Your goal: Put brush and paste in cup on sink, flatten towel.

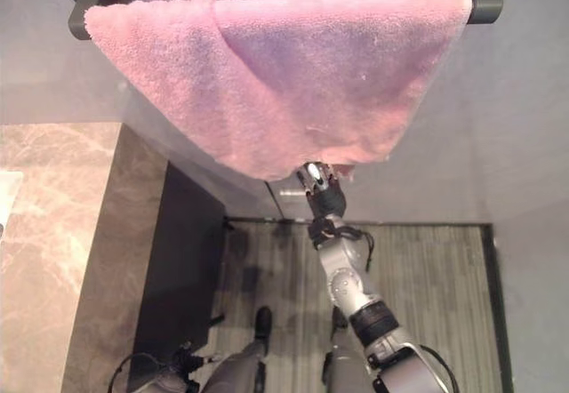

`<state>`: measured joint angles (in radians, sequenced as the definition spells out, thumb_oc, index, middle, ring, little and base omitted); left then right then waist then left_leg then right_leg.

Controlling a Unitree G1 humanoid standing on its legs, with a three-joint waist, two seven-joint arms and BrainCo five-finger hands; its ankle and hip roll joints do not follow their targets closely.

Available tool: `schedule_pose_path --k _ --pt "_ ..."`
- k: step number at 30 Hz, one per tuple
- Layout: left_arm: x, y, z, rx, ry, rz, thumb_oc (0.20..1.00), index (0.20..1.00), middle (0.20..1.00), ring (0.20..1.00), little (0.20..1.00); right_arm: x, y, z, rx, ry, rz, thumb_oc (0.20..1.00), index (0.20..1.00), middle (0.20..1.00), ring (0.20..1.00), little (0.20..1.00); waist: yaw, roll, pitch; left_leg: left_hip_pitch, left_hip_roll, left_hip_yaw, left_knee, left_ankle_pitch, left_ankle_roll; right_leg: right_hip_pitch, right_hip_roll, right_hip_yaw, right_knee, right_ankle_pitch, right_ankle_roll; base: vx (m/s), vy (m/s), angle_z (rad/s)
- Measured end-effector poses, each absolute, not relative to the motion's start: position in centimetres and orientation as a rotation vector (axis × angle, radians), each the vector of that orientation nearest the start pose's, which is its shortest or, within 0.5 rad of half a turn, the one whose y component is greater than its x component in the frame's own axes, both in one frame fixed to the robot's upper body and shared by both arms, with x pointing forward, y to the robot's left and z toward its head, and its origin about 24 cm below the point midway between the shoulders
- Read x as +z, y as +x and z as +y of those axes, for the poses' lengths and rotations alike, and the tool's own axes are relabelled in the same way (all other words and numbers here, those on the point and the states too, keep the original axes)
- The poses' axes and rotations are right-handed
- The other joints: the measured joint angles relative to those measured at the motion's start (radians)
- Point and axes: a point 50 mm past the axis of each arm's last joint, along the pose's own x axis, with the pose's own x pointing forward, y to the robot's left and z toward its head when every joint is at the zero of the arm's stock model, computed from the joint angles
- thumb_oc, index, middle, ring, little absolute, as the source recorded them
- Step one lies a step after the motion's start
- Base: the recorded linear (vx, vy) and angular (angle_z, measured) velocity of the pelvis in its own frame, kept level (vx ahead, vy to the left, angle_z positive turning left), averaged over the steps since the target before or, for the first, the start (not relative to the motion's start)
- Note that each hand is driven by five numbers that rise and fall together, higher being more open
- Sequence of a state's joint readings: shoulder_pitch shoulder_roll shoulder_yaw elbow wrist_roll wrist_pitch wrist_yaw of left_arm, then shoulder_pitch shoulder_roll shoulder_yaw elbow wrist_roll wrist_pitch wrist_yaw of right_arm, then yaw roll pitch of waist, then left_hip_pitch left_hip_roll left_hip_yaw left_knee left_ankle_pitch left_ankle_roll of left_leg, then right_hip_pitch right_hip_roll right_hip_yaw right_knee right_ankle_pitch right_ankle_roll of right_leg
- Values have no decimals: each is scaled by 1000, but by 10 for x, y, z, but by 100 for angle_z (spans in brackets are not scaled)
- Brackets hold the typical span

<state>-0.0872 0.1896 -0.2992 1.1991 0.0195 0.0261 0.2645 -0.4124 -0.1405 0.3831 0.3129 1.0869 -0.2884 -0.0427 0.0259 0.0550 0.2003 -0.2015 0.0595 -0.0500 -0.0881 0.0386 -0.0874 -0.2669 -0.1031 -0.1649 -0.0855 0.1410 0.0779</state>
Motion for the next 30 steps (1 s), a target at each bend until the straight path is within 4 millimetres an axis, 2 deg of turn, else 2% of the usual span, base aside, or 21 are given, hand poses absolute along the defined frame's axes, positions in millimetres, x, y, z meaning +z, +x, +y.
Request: schedule_pose_path --k 1,3,5,17,30 --pt "-154 129 209 70 531 1091 1000 1000 1000 1000 1000 85 316 -89 251 838 -90 325 325 325 325 325 0 0 -1 -4 0 -2 0 0 0 -2 0 -2 0 0 0 -7 5 5" --pt "-154 129 209 70 531 1091 1000 1000 1000 1000 1000 88 316 -89 257 842 -100 241 241 241 241 241 -2 -1 -2 -14 0 -6 0 4 -1 -11 -1 -6 0 0 0 2 6 6" --pt "-155 128 209 71 531 1094 1000 1000 1000 1000 1000 89 315 -89 261 844 -106 200 200 200 200 200 -1 -1 -2 -16 0 -9 0 4 -1 -11 0 -8 0 1 0 1 8 2" --pt "-155 128 209 71 534 1091 1000 1000 1000 1000 1000 84 312 -88 247 859 -90 200 200 200 200 200 -1 -1 -2 -14 -1 -9 0 5 -1 -10 -2 -9 0 1 0 -4 8 0" --pt "-154 128 208 70 564 1083 1000 1000 1000 1000 1000 77 310 -63 292 845 -21 200 200 200 200 200 12 -1 1 -13 -1 -9 0 5 -1 -8 -1 -9 0 0 0 0 0 0"
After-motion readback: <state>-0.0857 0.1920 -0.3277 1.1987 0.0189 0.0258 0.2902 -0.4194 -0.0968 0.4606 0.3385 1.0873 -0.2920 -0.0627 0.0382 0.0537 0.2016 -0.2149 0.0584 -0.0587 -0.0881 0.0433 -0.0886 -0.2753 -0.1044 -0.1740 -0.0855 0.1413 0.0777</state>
